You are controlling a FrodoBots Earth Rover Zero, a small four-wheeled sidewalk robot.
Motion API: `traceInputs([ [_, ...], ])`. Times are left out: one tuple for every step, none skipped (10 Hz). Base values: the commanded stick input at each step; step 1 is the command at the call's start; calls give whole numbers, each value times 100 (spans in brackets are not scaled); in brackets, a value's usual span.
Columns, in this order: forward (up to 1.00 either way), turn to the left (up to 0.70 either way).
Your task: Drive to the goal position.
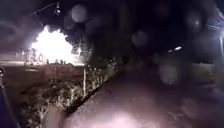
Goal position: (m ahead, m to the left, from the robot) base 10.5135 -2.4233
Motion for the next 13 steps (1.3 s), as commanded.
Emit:
traceInputs([
  [0,-30],
  [0,-30],
  [0,-30],
  [0,-30],
  [0,-30],
  [0,-30],
  [0,-30],
  [0,-30],
  [0,-30],
  [0,-30],
  [0,-30],
  [0,-30],
  [0,-30],
])
